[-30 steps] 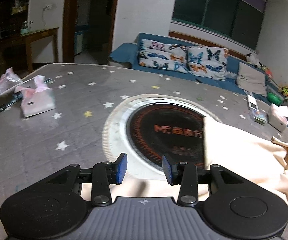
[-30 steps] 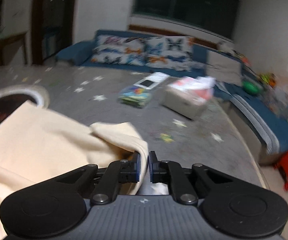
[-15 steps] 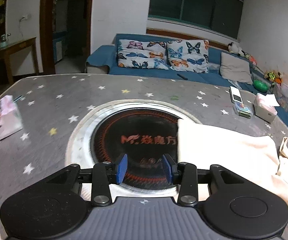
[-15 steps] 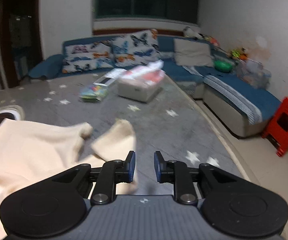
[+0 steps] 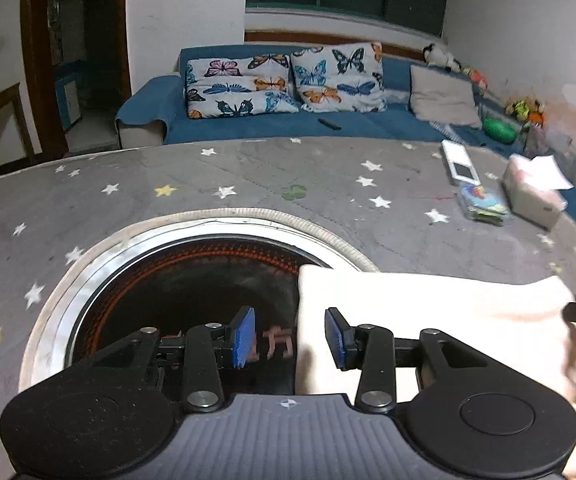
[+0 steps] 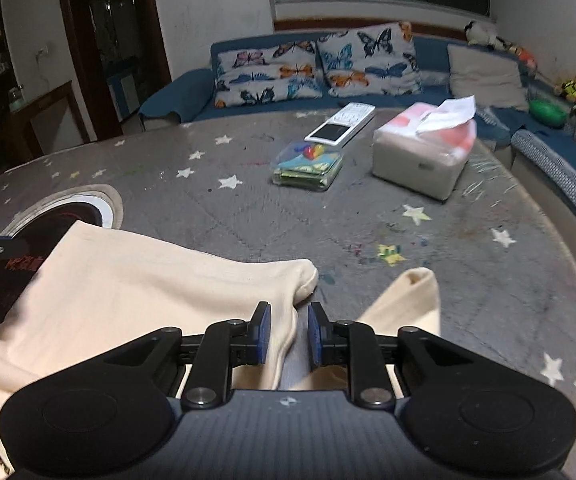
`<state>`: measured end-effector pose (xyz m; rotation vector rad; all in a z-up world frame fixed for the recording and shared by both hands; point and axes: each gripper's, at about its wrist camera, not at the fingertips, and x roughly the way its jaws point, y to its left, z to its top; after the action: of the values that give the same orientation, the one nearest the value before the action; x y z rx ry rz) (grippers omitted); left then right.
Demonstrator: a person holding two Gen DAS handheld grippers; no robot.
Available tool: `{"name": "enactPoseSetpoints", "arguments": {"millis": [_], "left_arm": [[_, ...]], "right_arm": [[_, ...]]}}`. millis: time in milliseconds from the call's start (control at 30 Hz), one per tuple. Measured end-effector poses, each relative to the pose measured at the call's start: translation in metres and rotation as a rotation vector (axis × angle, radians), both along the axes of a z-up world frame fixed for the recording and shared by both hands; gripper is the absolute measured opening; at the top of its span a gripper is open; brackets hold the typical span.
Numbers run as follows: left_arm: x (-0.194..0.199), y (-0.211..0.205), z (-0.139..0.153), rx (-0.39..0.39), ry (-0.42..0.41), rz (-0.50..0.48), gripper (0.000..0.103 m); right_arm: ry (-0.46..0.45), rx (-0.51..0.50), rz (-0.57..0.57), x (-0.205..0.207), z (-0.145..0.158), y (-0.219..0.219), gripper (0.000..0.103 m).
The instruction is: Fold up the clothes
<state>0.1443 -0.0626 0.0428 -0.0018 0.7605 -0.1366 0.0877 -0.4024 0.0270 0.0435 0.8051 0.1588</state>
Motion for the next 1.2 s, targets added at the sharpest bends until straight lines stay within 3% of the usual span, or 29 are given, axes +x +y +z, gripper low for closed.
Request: {"name": "enactPoseSetpoints", "arguments": {"millis": [233, 367, 467, 633, 867, 1033, 1100, 1200], "left_arm": [[0.031, -0.011, -0.021, 0.010, 0.056, -0.031, 0.041], [0.038, -0.015, -0.026, 0.010, 0.057, -0.063, 0.010], [0.038, -0.016, -0.023, 0.043, 0.028, -0.057, 0.003], [0.043, -0.004, -0.011, 0.072, -0.037, 0.012, 0.002], [0.059, 0.012, -0.014, 0.058, 0.009, 0.067, 0.007], [0.049, 0.001, -0.005, 0.036, -0.013, 0.019, 0.007], [0.043, -0.009, 0.001, 0.023, -0.025, -0.021, 0.007], [0.038, -0.032, 0.006, 0.004, -0.032, -0.095, 0.007]], "right_arm": [[0.035, 0.006, 0.022, 0.016, -0.007, -0.001, 0.016], [0.030, -0.016, 0.045, 0.025, -0.004, 0.006, 0.006], [0.005, -0.034, 0.062, 0.034, 0.001, 0.014, 0.005], [-0.061, -0.038, 0.074, 0.057, 0.012, 0.027, 0.004], [-0.058, -0.016, 0.073, 0.087, 0.006, 0.036, 0.009], [-0.088, -0.030, 0.054, 0.057, 0.022, 0.012, 0.013], [-0.098, -0.052, 0.038, 0.036, 0.028, -0.003, 0.027], [-0.099, -0.107, 0.014, 0.001, 0.028, -0.019, 0.029]]}}
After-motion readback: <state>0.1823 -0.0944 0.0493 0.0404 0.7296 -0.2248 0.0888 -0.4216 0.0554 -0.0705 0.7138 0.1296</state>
